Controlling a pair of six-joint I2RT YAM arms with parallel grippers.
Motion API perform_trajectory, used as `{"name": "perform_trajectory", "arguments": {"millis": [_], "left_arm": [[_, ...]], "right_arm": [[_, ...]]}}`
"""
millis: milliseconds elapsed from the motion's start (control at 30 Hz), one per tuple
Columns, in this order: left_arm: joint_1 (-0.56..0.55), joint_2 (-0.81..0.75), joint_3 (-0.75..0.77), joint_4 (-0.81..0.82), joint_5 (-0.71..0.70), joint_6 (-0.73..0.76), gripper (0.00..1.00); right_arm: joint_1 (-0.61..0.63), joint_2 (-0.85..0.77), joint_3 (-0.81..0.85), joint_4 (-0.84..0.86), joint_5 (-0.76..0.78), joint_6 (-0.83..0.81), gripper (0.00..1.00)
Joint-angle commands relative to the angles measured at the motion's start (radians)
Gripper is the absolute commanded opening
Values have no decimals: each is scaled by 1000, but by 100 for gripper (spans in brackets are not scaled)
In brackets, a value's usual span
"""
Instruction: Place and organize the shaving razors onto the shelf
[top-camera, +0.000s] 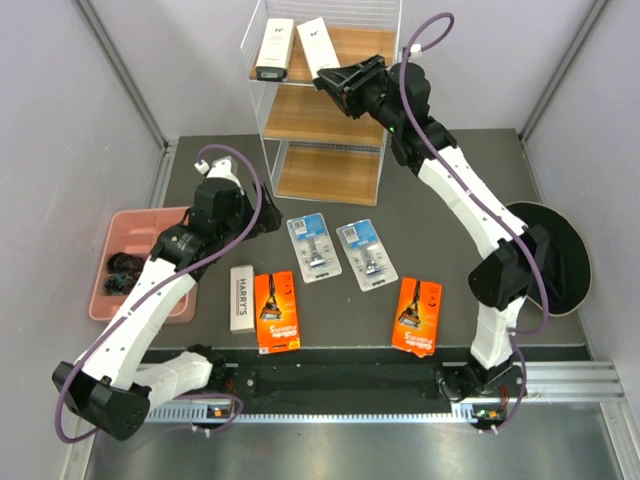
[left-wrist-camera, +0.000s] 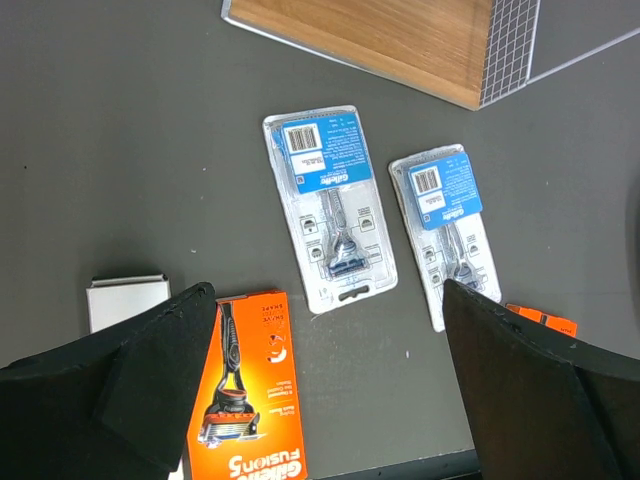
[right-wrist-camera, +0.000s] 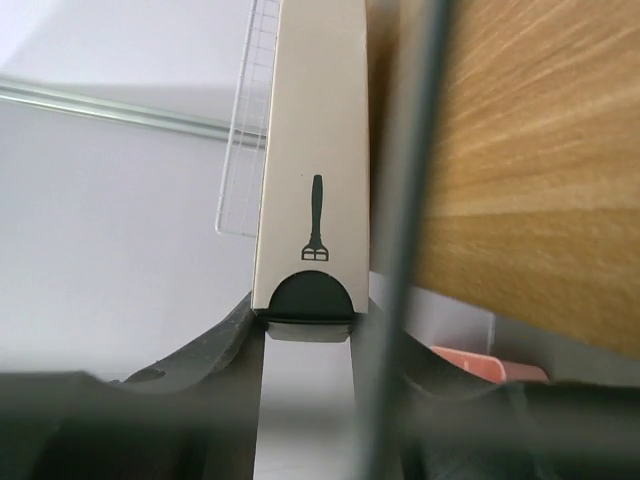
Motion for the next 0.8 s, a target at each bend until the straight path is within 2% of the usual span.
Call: {"name": "perform_trajectory", "arguments": {"millis": [0,333,767], "left_arm": [[1,-24,17,12,-6,11,99],[1,-31,-5,17,-7,6,99],[1,-21,-20,24,-3,-4,99]], "right_arm": [[3,-86,6,-15,18,-58,3],[-146,-155,-157,17,-86,-40,2],[-307,-129,-117,-23,-198,-58,2]]}}
